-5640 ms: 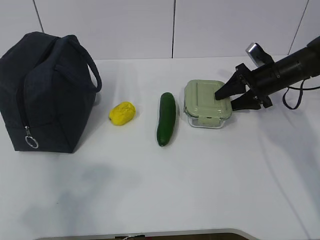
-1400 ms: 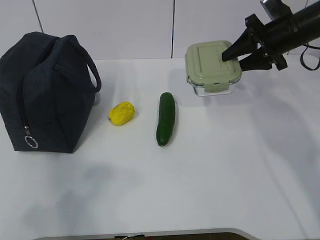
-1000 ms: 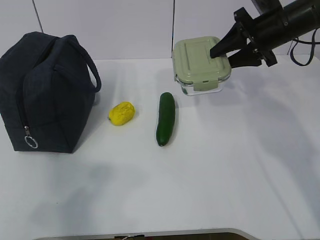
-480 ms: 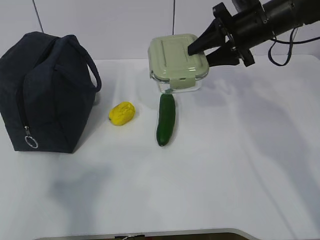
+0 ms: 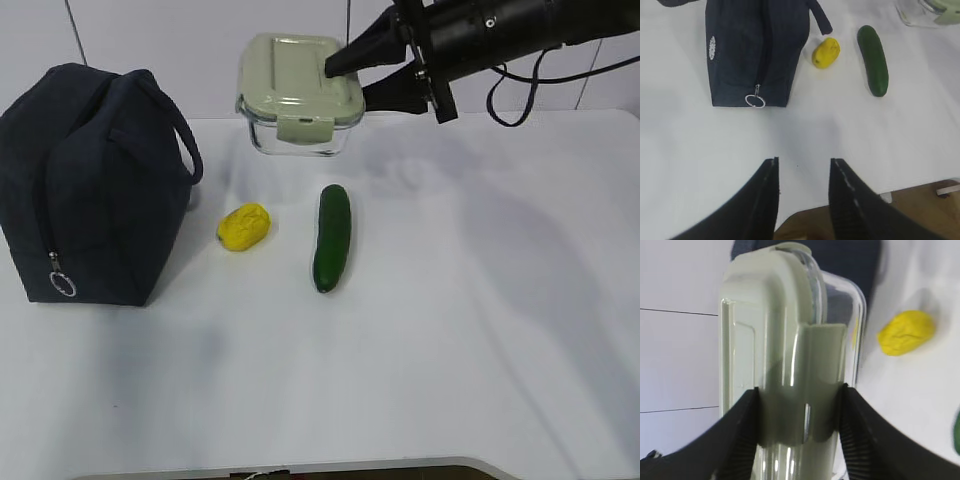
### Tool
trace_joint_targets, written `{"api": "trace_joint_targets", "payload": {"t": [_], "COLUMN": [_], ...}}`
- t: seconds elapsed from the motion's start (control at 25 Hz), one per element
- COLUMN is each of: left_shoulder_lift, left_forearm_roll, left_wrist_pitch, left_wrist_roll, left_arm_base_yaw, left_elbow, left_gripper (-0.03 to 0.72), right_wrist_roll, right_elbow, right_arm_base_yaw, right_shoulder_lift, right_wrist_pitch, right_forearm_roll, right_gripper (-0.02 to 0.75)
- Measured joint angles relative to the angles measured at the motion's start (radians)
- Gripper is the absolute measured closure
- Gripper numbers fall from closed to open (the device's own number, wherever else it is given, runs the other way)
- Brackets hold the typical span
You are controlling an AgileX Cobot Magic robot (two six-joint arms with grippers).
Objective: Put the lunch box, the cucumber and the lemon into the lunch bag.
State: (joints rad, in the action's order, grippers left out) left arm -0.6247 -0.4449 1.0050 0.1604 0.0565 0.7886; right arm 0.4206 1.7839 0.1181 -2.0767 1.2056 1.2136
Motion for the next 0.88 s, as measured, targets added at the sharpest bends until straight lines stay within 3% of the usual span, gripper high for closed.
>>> {"api": "trace_joint_targets", "payload": {"t": [0.32,0.6,0.88], "left_shoulder_lift": [-0.265,-0.430,-0.642], "left_forearm_roll": [0.000,0.003,0.008], "left_wrist_pitch": [-0.023,-0.083,-0.087], "left_wrist_roll": [-0.024,-0.024,-0.024], "left_arm_base_yaw": [0.000,0.000,0.000], "left_elbow": [0.148,0.248,0.379], "left_gripper": [0.440,0.354,0.343], "right_wrist_roll": [0.000,0.004,0.025], "right_elbow": [0.000,0.000,0.000], "right_arm_base_yaw": [0.020,0.020,0.020], "right_shoulder_lift": [0.000,0.000,0.000], "right_wrist_pitch": [0.000,-0.002,-0.004], "right_forearm_roll": [0.076,0.106,0.130], "right_gripper": [0.370,0.370,0.370]}}
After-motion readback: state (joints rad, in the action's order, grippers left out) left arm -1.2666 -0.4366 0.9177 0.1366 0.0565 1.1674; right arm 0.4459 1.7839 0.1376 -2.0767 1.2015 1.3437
